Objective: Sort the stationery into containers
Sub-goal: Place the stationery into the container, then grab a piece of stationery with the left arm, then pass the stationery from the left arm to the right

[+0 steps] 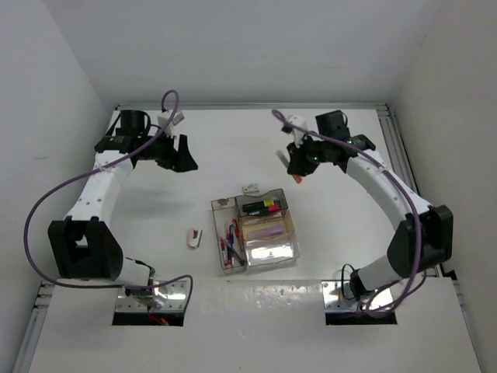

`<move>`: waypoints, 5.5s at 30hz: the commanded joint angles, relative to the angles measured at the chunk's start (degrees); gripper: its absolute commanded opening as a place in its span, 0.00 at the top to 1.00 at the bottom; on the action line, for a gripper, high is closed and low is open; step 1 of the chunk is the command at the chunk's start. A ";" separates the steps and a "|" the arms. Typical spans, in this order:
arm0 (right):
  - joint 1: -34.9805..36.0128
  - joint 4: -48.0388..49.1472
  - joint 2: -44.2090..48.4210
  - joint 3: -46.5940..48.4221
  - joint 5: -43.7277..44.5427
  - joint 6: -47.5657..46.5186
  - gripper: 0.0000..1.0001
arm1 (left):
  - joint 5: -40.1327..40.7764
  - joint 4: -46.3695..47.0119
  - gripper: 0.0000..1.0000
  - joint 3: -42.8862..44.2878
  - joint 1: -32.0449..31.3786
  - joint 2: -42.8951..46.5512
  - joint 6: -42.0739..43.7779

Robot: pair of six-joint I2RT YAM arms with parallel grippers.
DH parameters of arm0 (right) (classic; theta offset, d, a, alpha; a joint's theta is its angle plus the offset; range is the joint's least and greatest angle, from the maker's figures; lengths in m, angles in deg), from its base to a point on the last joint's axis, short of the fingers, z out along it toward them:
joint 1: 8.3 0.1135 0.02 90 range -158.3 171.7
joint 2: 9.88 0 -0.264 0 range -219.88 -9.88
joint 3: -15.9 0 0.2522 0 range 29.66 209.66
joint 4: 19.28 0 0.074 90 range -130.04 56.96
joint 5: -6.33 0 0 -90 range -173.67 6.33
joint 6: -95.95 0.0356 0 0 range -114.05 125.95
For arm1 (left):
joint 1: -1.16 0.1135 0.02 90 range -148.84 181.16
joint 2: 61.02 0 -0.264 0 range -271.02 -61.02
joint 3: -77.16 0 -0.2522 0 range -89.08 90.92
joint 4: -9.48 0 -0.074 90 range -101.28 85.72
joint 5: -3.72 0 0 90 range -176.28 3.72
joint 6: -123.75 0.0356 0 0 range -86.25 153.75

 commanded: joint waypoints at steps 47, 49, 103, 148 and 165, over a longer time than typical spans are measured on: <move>33.82 -8.10 -4.43 -7.05 8.79 -39.51 0.59 | 12.25 -0.68 0.29 -28.42 -11.45 10.40 -13.39; 33.56 -8.36 -4.43 -5.64 8.79 -38.10 0.57 | 14.52 -0.41 0.32 -29.03 -13.99 10.32 -14.36; 22.49 -8.01 -2.24 1.04 4.31 -21.05 0.48 | 35.55 1.26 0.50 -26.58 -11.29 -4.02 -28.08; 18.26 5.97 -2.33 18.97 -8.78 36.88 0.27 | 30.62 16.29 0.81 -8.47 -38.53 20.34 16.66; 20.46 7.28 -4.34 17.56 -11.51 37.49 0.39 | 28.34 18.05 0.81 -7.68 -38.44 19.63 15.87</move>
